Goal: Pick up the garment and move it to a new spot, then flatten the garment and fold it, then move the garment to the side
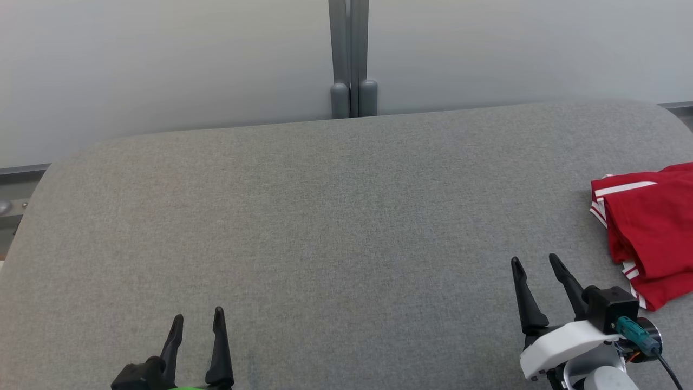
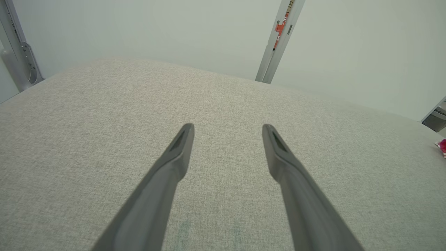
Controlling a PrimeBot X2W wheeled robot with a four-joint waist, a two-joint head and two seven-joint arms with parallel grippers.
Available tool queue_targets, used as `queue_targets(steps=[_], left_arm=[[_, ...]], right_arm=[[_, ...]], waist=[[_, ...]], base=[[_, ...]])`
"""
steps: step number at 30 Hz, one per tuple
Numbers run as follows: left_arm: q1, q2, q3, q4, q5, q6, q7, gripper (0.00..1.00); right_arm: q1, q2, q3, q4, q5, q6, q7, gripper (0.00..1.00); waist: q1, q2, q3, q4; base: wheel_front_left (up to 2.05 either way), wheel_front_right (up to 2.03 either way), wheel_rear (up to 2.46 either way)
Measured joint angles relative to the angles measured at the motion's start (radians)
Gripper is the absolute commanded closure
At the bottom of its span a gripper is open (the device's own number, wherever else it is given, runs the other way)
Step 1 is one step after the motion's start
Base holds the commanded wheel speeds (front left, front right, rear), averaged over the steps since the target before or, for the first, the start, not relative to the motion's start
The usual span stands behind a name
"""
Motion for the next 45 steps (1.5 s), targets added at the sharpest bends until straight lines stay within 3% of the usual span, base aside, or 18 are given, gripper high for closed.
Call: queue_targets(steps=[4, 5, 11, 45], left_arm=[[0.000, 0.000, -0.001, -0.014, 0.001, 0.001, 0.000, 0.00], [0.000, 0.000, -0.001, -0.015, 0.000, 0.001, 0.000, 1.00], [0.002, -0.002, -0.005, 0.026, -0.019, 0.001, 0.012, 1.00], [-0.066, 0.003, 0.075, 0.032, -0.522, -0.025, 0.146, 1.00]], right_arm=[[0.000, 0.000, -0.001, 0.002, 0.001, 0.000, 0.000, 0.00], [0.001, 0.001, -0.001, 0.005, 0.001, 0.000, 0.000, 1.00], [0.024, 0.009, -0.002, 0.047, 0.021, 0.000, 0.012, 1.00], [0.013, 0.008, -0.052, 0.012, 0.579, 0.000, 0.156, 1.00]], waist=[[0.0000, 0.0000, -0.001, 0.000], [0.0000, 0.0000, -0.002, 0.000], [0.0000, 0.0000, -0.001, 0.000], [0.0000, 0.0000, 0.005, -0.005]], base=[[0.00, 0.00, 0.00], [0.00, 0.00, 0.00], [0.00, 0.00, 0.00], [0.00, 0.00, 0.00]])
